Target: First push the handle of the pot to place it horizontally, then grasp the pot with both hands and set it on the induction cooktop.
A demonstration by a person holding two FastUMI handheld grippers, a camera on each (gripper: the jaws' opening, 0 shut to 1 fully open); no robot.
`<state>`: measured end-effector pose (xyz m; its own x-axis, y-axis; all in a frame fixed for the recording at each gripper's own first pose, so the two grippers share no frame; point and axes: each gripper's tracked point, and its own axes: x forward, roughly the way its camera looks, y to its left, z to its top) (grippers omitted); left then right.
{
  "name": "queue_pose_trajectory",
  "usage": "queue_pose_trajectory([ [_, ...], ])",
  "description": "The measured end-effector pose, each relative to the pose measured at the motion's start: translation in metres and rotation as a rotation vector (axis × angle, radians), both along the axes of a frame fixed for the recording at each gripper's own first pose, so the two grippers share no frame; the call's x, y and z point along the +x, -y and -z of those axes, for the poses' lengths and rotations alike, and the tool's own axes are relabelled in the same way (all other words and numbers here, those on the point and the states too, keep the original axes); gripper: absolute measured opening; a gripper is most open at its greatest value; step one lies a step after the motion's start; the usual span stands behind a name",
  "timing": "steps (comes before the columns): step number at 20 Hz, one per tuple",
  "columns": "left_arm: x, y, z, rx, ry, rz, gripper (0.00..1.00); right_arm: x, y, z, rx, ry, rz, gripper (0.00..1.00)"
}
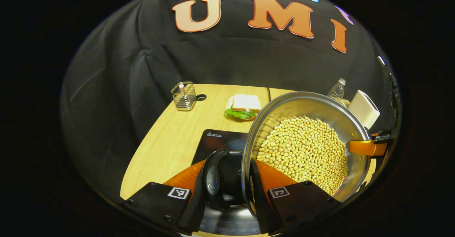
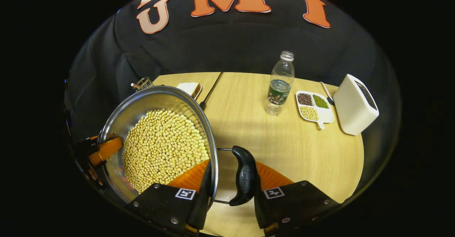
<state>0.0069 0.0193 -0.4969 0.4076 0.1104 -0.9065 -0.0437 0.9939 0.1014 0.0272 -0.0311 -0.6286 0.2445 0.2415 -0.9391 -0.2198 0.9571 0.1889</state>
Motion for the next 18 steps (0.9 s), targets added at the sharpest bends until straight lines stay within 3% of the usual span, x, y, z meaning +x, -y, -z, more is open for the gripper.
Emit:
queue_pose_trajectory([
  [2,0.002,-0.02,-0.004,0.012,0.002,-0.016,0.63,0.002,0.0,0.001,0.005,0.001,-0.008,0.55],
  [11,-0.004,-0.066,-0.032,0.042,-0.01,-0.068,0.66,0.01,0.002,0.011,0.029,-0.009,-0.037,0.55],
  [12,-0.004,-0.068,-0.037,0.046,-0.011,-0.069,0.7,0.01,0.001,0.01,0.031,-0.009,-0.041,0.55],
  [18,-0.005,-0.063,-0.042,0.055,-0.025,-0.08,0.67,0.011,0.001,0.009,0.032,-0.025,-0.046,0.55],
])
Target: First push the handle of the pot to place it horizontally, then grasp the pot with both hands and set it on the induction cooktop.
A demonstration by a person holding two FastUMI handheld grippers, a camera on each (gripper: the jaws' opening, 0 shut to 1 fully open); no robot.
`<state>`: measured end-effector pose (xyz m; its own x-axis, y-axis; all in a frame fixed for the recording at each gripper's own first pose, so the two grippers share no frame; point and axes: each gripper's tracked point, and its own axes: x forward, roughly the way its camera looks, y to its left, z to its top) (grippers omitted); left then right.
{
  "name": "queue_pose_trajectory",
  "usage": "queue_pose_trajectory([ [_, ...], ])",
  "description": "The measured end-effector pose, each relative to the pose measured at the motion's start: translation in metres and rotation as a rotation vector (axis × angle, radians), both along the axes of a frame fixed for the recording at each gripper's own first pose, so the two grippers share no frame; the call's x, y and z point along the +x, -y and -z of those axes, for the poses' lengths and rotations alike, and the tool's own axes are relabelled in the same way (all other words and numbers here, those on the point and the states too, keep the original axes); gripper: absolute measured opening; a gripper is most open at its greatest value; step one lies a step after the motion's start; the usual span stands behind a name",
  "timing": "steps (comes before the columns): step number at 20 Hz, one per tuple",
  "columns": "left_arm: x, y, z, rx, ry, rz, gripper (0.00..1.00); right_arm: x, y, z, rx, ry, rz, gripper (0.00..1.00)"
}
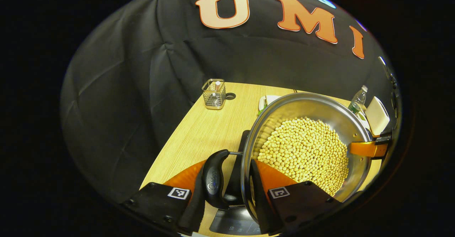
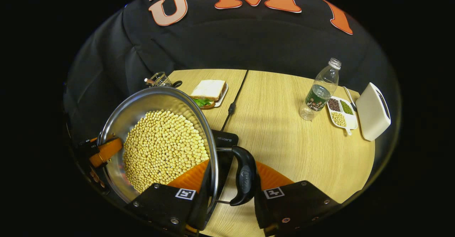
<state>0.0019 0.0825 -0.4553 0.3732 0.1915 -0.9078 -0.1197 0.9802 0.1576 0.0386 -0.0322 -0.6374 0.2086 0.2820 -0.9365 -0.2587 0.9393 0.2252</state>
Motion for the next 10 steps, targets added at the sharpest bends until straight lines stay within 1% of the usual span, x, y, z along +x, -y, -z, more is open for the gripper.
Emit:
queue_pose_trajectory([
  [3,-0.0027,0.0002,0.0037,-0.006,-0.013,-0.011,0.67,0.0018,-0.0002,-0.0011,-0.008,0.002,-0.007,0.55],
  [4,-0.001,0.0007,0.0037,-0.008,-0.015,-0.013,0.63,0.0012,-0.0004,-0.0008,-0.01,-0.004,-0.004,0.55],
  [6,0.0,-0.0004,0.0013,-0.009,-0.019,-0.016,0.64,0.0033,0.0008,-0.0021,-0.013,-0.006,-0.003,0.55],
  [7,-0.0011,-0.0013,0.0006,-0.009,-0.02,-0.018,0.66,0.0049,0.0015,-0.0033,-0.013,-0.003,-0.004,0.55],
  [10,-0.0001,0.0001,-0.0005,-0.008,-0.021,-0.028,0.67,0.003,0.0013,-0.0011,-0.01,-0.011,0.004,0.55],
])
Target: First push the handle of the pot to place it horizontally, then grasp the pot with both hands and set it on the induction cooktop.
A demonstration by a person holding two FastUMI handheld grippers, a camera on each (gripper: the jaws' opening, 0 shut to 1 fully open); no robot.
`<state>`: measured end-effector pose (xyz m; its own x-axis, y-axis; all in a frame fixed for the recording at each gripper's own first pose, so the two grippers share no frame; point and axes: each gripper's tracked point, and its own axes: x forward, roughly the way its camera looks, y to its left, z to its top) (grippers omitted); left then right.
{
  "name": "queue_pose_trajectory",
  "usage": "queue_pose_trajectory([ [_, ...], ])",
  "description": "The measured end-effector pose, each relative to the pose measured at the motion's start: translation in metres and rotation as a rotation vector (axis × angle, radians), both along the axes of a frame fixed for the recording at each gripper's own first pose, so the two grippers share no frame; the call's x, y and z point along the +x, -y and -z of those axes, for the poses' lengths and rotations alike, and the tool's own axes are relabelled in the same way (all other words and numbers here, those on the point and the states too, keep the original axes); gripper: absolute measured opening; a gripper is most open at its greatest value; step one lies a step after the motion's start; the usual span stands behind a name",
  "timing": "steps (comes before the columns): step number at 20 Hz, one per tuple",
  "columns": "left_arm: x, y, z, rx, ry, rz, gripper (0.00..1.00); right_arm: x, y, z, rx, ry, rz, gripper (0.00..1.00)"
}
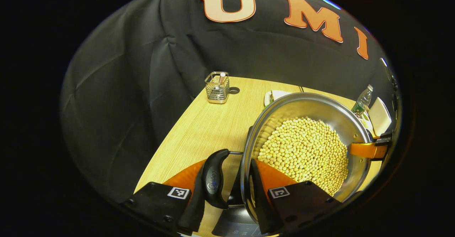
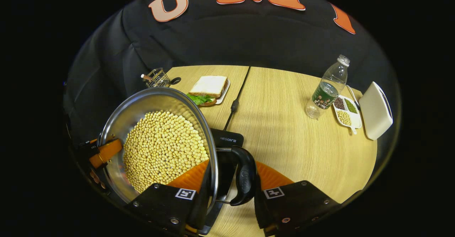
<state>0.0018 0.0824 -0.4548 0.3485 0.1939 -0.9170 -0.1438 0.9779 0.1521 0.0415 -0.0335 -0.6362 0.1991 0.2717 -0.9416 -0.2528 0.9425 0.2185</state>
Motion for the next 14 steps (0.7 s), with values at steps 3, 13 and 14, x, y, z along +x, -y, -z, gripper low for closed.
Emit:
queue_pose_trajectory([
  [3,0.0001,-0.0007,-0.0012,-0.004,-0.011,-0.004,0.65,0.001,0.0001,-0.0013,-0.006,-0.004,0.005,0.55],
  [13,0.0032,-0.0024,-0.0036,-0.003,-0.003,0.003,0.65,-0.0026,-0.0003,-0.0036,-0.01,-0.002,0.031,0.54],
  [14,0.002,-0.0028,-0.0024,-0.004,-0.003,0.002,0.67,-0.0041,0.0005,-0.002,-0.008,-0.004,0.027,0.55],
])
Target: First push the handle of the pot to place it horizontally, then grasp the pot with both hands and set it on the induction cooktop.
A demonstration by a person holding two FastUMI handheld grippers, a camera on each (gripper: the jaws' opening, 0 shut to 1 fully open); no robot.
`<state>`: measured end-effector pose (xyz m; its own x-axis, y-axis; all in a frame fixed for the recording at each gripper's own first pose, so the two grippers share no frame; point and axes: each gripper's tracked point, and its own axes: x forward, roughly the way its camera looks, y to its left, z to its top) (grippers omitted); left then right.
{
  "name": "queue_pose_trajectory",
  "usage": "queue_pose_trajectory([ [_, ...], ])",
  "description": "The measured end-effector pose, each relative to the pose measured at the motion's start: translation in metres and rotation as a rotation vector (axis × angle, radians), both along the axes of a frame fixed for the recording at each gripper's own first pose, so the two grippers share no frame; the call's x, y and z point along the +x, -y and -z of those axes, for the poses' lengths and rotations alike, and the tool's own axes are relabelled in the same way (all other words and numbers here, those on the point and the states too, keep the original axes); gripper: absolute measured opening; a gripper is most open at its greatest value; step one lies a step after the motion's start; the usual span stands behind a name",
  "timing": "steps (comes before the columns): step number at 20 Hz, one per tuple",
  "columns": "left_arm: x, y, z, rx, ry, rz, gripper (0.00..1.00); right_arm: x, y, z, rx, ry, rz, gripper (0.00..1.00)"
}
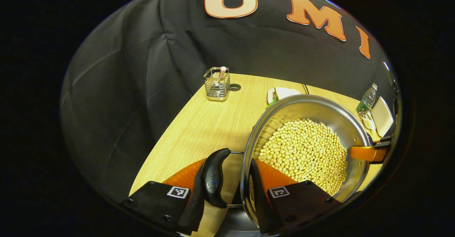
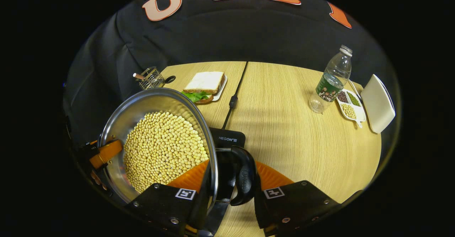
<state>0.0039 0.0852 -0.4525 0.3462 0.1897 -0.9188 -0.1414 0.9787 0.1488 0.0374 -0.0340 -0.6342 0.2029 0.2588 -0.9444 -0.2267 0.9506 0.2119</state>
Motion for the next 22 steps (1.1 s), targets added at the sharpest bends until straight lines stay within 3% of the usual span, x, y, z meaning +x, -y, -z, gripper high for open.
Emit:
queue_pose_trajectory([
  [2,0.001,0.001,-0.002,-0.006,-0.006,0.001,0.67,-0.001,0.0,-0.003,0.005,-0.009,0.007,0.51],
  [3,0.002,-0.001,-0.004,-0.008,-0.003,0.002,0.67,0.0,-0.001,-0.004,0.003,-0.012,0.007,0.55],
  [8,0.0,-0.002,-0.003,-0.013,-0.017,0.001,0.67,0.004,-0.002,-0.007,-0.002,0.016,-0.013,0.58],
  [11,0.004,-0.003,-0.005,-0.001,-0.009,0.009,0.77,0.008,0.0,-0.012,-0.009,0.05,-0.046,0.62],
  [15,0.01,-0.005,-0.014,0.017,0.045,0.015,0.81,0.006,0.001,-0.026,0.051,0.054,-0.059,0.72],
  [19,0.04,-0.012,-0.068,0.103,0.214,0.028,0.78,0.03,0.013,-0.067,0.114,0.186,-0.006,0.75],
  [21,0.061,-0.006,-0.116,0.123,0.343,0.027,0.82,0.035,0.015,-0.089,0.155,0.263,0.005,0.76],
  [22,0.07,-0.001,-0.139,0.133,0.404,0.029,0.77,0.043,0.02,-0.104,0.172,0.313,0.01,0.74],
])
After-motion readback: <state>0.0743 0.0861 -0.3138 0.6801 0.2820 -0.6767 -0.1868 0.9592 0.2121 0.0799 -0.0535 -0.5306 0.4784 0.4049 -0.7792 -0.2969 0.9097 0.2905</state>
